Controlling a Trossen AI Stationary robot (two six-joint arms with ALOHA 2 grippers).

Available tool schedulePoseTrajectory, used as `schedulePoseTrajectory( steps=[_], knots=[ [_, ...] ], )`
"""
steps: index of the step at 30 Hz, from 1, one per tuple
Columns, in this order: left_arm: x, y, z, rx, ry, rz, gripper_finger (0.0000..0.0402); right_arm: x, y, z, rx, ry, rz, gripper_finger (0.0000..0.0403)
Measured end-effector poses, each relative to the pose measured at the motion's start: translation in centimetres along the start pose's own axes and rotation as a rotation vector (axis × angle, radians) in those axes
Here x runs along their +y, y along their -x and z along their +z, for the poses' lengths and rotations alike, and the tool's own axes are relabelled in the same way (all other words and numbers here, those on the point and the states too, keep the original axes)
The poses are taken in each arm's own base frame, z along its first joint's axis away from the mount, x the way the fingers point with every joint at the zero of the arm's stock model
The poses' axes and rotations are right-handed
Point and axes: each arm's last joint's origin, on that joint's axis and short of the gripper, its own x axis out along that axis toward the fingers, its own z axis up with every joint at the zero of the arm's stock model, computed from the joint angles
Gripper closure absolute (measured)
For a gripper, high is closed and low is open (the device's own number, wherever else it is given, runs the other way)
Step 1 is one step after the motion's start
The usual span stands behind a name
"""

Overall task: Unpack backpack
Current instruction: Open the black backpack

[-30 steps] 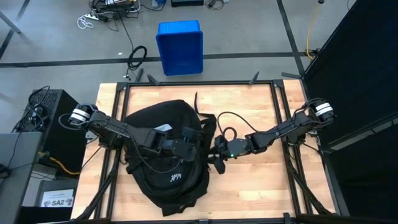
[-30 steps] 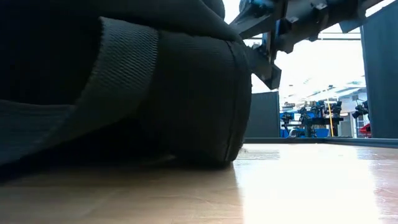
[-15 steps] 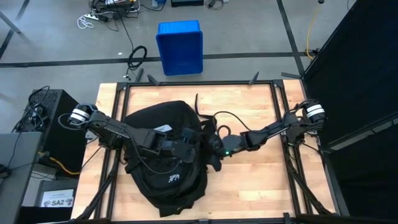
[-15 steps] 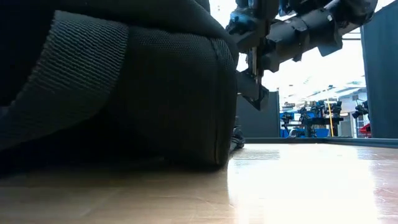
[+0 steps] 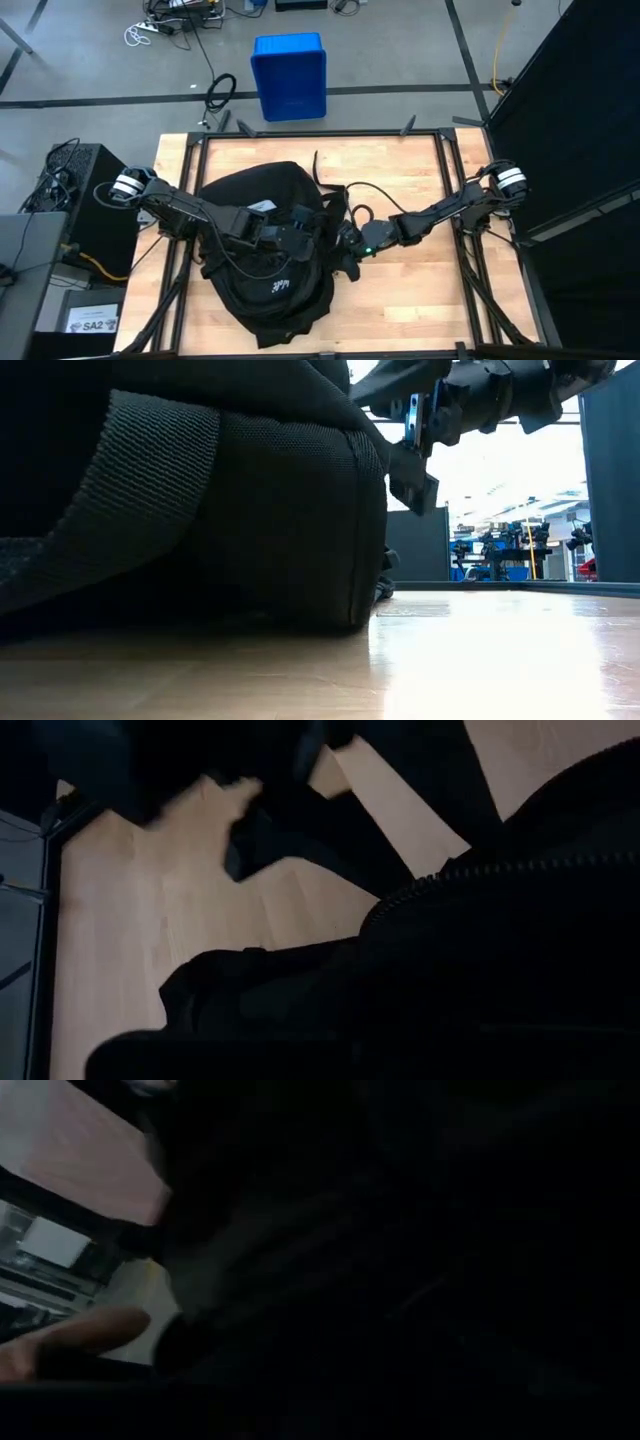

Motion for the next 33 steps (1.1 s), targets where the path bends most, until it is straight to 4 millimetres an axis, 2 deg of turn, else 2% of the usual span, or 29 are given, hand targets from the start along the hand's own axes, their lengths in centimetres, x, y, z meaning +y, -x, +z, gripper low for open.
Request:
schedulePoseTrajectory(
  steps=[6,9,12,16,18,23,30,33],
  knots=[
    [0.0,0.0,0.1,-0.007,-0.003,0.001,0.0401,-0.3,-2.4,0.2,0.062,-0.003,-0.080,0.0213],
    [0.0,0.0,-0.1,0.005,-0.007,0.000,0.0401,-1.0,-3.0,0.4,0.092,-0.005,-0.152,0.0230],
    [-0.1,0.0,-0.3,0.030,-0.020,-0.006,0.0401,-1.5,-2.9,0.4,0.112,0.025,-0.209,0.0275],
    [-0.1,0.6,-0.6,0.056,-0.036,-0.016,0.0401,-1.7,-2.9,0.3,0.121,0.041,-0.229,0.0374],
    [0.0,1.3,-0.6,0.063,-0.062,-0.020,0.0401,-1.7,-2.8,0.3,0.128,0.047,-0.235,0.0392],
    [1.0,4.4,-0.8,0.056,-0.081,0.017,0.0401,-2.0,-2.5,-0.4,0.176,0.012,-0.310,0.0400],
    [3.3,10.8,-2.0,0.030,-0.051,0.159,0.0401,-2.6,-1.9,-1.7,0.246,-0.058,-0.442,0.0401],
    [4.0,13.6,-2.4,-0.051,0.012,0.170,0.0401,-2.5,-1.9,-1.8,0.248,-0.062,-0.441,0.0402]
  ],
)
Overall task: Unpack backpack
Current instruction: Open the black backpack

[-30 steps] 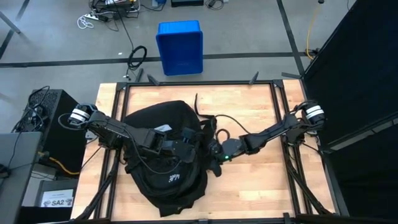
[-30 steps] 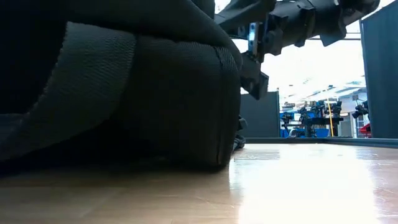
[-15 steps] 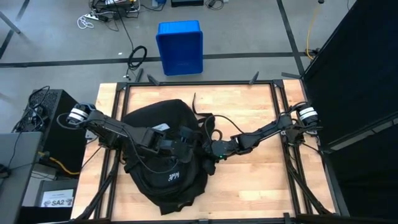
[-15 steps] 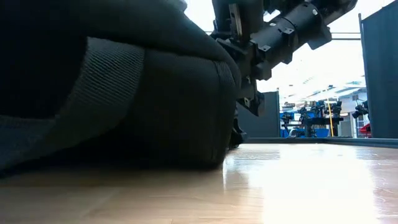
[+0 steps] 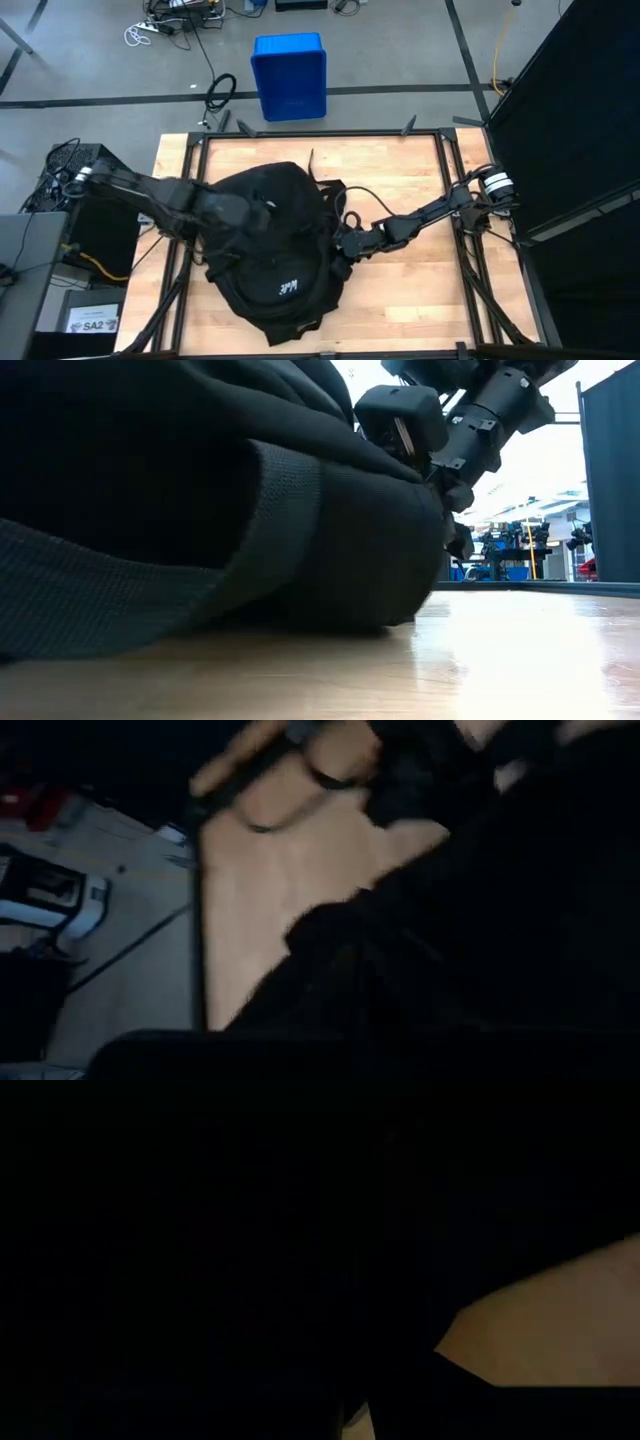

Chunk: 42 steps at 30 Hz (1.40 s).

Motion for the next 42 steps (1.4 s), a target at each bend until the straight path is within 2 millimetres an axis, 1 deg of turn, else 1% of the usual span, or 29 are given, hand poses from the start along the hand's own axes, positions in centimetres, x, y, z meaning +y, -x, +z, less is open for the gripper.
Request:
schedulePoseTrajectory(
  steps=[2,4,7,9,11,14,17,20,22,25,29,32,35,39,42],
  knots=[
    [0.2,0.7,0.2,-0.062,0.074,-0.054,0.0401,0.1,-0.1,0.1,-0.009,0.005,0.018,0.0402],
    [0.0,0.9,0.7,-0.135,0.153,-0.152,0.0401,0.2,-0.2,0.2,-0.020,0.014,0.037,0.0402],
    [-1.3,0.7,1.6,-0.196,0.214,-0.286,0.0401,0.1,-0.2,0.5,-0.026,0.012,0.050,0.0402],
    [-2.9,0.2,2.4,-0.201,0.214,-0.333,0.0401,0.0,-0.2,0.6,-0.028,0.009,0.051,0.0401],
    [-4.8,-0.6,2.8,-0.155,0.201,-0.349,0.0401,-0.1,-0.2,0.7,-0.032,0.006,0.053,0.0399],
    [-8.2,-2.1,3.0,-0.064,0.172,-0.311,0.0401,-0.1,-0.2,0.9,-0.037,0.004,0.055,0.0399],
    [-11.0,-3.4,3.6,-0.034,0.227,-0.287,0.0402,-0.1,-0.2,1.0,-0.043,0.002,0.059,0.0398],
    [-13.2,-4.6,4.0,-0.038,0.254,-0.308,0.0400,-0.2,-0.2,1.1,-0.045,-0.001,0.057,0.0391],
    [-14.2,-5.0,4.4,-0.074,0.239,-0.315,0.0393,-0.2,-0.2,1.1,-0.048,-0.001,0.056,0.0386],
    [-15.1,-5.3,4.8,-0.109,0.220,-0.330,0.0369,-0.1,-0.2,1.2,-0.055,-0.002,0.063,0.0380],
    [-15.3,-5.7,4.9,-0.112,0.225,-0.330,0.0313,0.0,-0.2,1.3,-0.062,-0.003,0.071,0.0374],
    [-15.4,-5.8,5.3,-0.142,0.296,-0.329,0.0266,0.0,-0.2,1.3,-0.071,0.003,0.069,0.0375],
    [-15.6,-6.3,5.6,-0.159,0.351,-0.328,0.0223,0.0,-0.2,1.5,-0.080,0.006,0.076,0.0378],
    [-16.0,-7.8,5.3,-0.120,0.434,-0.298,0.0182,0.1,-0.2,1.6,-0.088,0.005,0.082,0.0378],
    [-16.4,-9.2,4.9,-0.078,0.483,-0.284,0.0165,0.1,-0.2,1.6,-0.095,0.005,0.089,0.0374]
  ],
)
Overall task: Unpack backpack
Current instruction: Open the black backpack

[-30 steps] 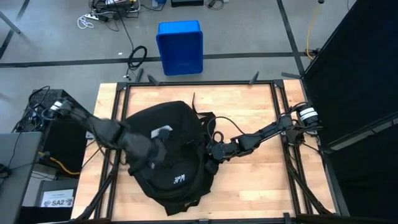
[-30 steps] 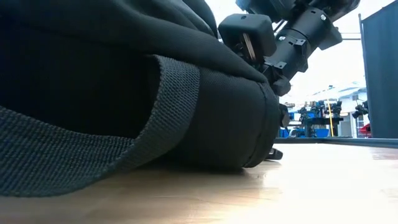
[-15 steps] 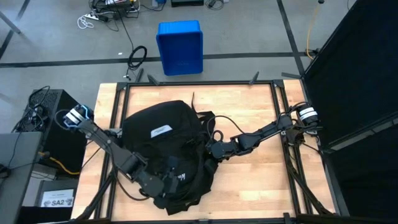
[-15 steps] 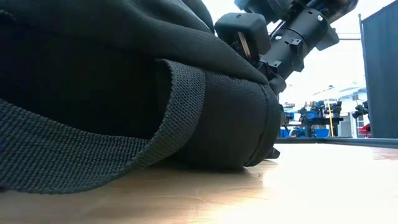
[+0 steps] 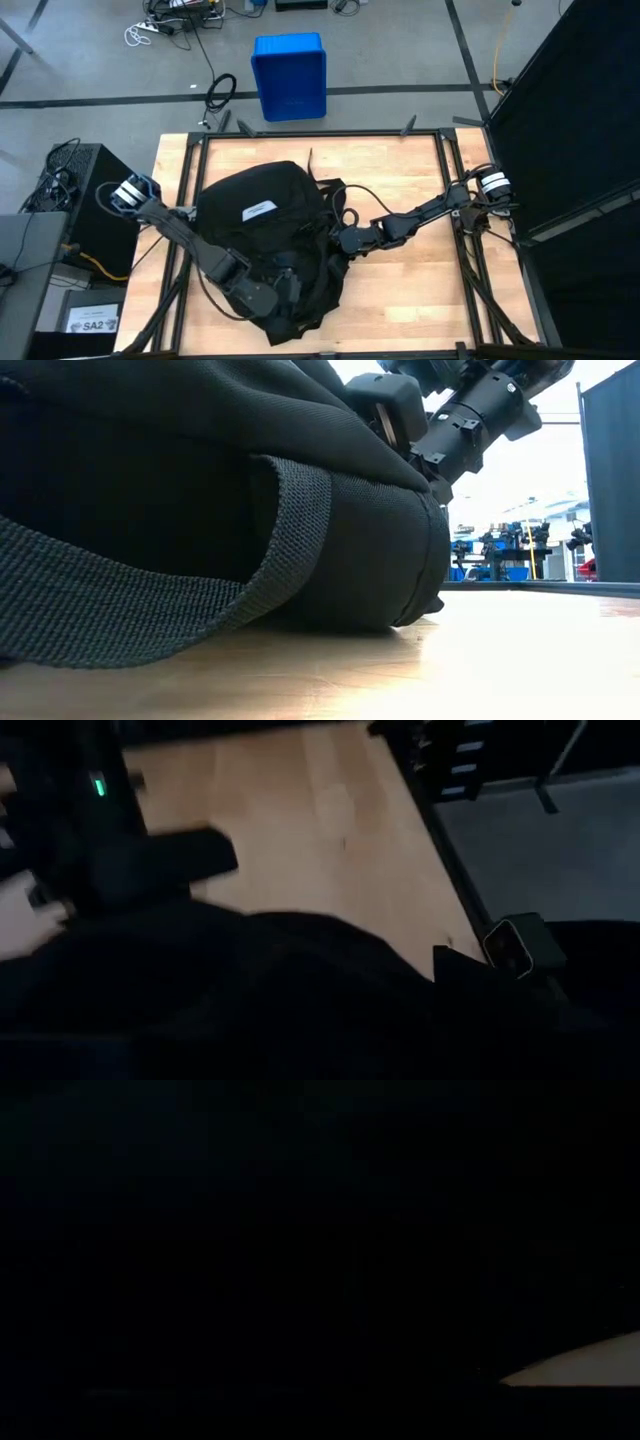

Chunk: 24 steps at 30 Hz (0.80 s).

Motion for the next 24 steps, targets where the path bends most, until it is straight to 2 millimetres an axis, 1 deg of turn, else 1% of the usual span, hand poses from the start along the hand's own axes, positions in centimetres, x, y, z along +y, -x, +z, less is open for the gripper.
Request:
schedulePoseTrajectory(
  steps=[6,9,11,12,14,16,17,19,21,24],
  knots=[
    [1.4,-2.1,-0.7,0.044,0.081,0.089,0.0162,0.0,0.0,0.0,-0.001,0.003,0.001,0.0377],
    [2.4,-2.7,-1.2,0.089,0.071,0.137,0.0173,0.0,0.0,0.0,-0.001,0.005,0.001,0.0380],
    [3.2,-3.0,-1.5,0.136,0.045,0.167,0.0198,0.0,0.0,0.0,-0.002,0.012,0.002,0.0378],
    [3.6,-3.0,-1.6,0.157,0.040,0.181,0.0218,0.0,0.0,0.0,-0.002,0.012,0.001,0.0377],
    [4.1,-3.1,-1.8,0.190,0.005,0.199,0.0278,0.0,0.0,0.0,-0.005,0.017,-0.002,0.0375],
    [4.5,-2.8,-1.8,0.212,-0.061,0.204,0.0356,0.1,0.0,0.0,-0.006,0.023,-0.002,0.0373],
    [4.6,-2.6,-1.7,0.220,-0.094,0.209,0.0378,0.1,0.0,0.0,-0.007,0.027,-0.002,0.0373],
    [5.1,-1.9,-1.4,0.235,-0.136,0.222,0.0394,0.2,0.0,-0.2,-0.004,0.041,0.000,0.0375],
    [5.7,-0.9,-0.7,0.265,-0.168,0.261,0.0399,0.4,0.1,-0.4,0.001,0.048,0.005,0.0378],
    [6.5,1.5,0.8,0.306,-0.224,0.388,0.0401,0.7,0.1,-0.9,0.012,0.059,0.005,0.0379]
  ],
)
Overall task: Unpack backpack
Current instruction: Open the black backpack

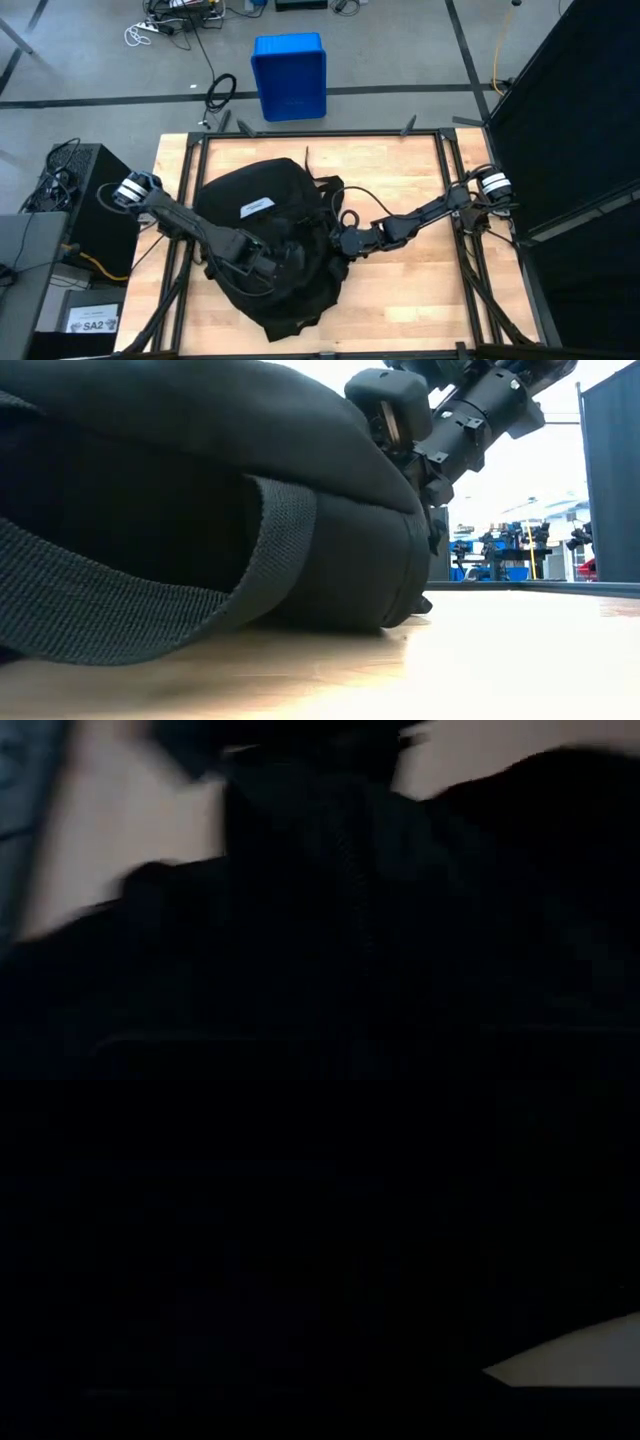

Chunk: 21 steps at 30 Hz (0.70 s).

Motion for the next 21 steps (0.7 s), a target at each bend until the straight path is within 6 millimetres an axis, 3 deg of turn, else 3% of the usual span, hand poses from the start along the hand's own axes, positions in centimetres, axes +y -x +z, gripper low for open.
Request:
schedulePoseTrajectory(
  steps=[6,9,16,21],
  knots=[
    [4.3,4.5,1.0,0.013,-0.035,0.197,0.0402,0.7,0.1,-0.9,0.025,0.013,0.005,0.0376],
    [6.8,5.8,0.8,0.028,-0.009,0.257,0.0401,0.9,0.2,-1.3,0.031,0.013,-0.001,0.0378],
    [11.9,6.7,-0.8,0.124,0.054,0.392,0.0401,1.2,0.5,-3.1,0.096,-0.016,-0.066,0.0380],
    [12.9,6.6,-0.9,0.123,0.091,0.351,0.0401,1.3,0.6,-3.8,0.096,-0.026,-0.107,0.0382]
  ],
)
